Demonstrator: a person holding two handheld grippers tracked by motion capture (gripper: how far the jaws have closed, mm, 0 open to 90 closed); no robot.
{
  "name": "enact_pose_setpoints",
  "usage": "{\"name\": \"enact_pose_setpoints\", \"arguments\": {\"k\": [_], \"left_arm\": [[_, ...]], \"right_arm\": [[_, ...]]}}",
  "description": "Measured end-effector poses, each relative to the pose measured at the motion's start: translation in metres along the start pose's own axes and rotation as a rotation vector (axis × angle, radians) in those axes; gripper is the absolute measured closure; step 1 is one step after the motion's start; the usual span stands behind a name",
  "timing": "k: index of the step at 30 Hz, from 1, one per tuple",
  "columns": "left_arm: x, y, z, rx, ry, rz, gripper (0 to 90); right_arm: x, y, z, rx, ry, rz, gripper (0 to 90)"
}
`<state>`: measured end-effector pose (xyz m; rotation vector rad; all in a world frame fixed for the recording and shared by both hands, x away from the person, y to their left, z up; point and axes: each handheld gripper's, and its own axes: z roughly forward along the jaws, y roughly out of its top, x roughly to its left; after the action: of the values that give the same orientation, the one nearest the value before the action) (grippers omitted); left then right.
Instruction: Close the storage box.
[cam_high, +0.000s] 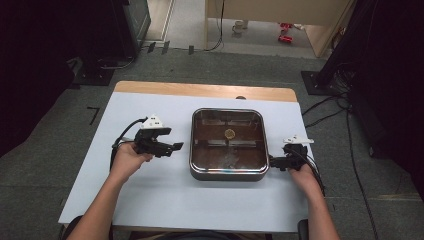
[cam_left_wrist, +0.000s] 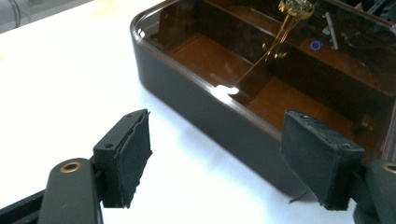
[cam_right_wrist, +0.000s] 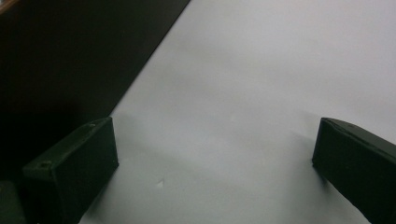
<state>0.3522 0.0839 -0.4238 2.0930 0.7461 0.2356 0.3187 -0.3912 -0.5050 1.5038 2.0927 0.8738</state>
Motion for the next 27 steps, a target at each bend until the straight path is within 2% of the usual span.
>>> {"name": "enact_pose_setpoints", "arguments": {"k": [5, 7, 11, 15, 16, 23, 25, 26, 27], "left_arm": [[0.003, -0.017, -0.003, 0.016, 0.034, -0.008, 24.3], [0.002, -0.023, -0.004, 0.021, 0.052, 0.001, 23.3], [0.001, -0.034, -0.004, 0.039, 0.053, 0.002, 22.2], [0.002, -0.045, -0.001, 0.084, 0.088, -0.001, 21.7], [0.003, -0.047, 0.001, 0.095, 0.097, -0.018, 21.7], [0.004, -0.058, 0.01, 0.145, 0.105, -0.022, 22.2], [0.005, -0.061, 0.015, 0.168, 0.144, -0.015, 22.2], [0.005, -0.061, 0.015, 0.168, 0.144, -0.015, 22.2], [0.005, -0.062, 0.019, 0.184, 0.165, -0.012, 22.2]], "right_arm": [[0.0, 0.0, 0.0, 0.0, 0.0, 0.0, 0.0], [0.0, 0.0, 0.0, 0.0, 0.0, 0.001, 0.0], [0.0, 0.0, 0.0, 0.0, 0.0, 0.0, 0.0], [0.0, 0.0, 0.0, 0.0, 0.0, 0.0, 0.0], [0.0, 0.0, 0.0, 0.0, 0.0, 0.0, 0.0], [0.0, 0.0, 0.0, 0.0, 0.0, 0.0, 0.0], [0.0, 0.0, 0.0, 0.0, 0.0, 0.0, 0.0], [0.0, 0.0, 0.0, 0.0, 0.0, 0.0, 0.0], [0.0, 0.0, 0.0, 0.0, 0.0, 0.0, 0.0]]}}
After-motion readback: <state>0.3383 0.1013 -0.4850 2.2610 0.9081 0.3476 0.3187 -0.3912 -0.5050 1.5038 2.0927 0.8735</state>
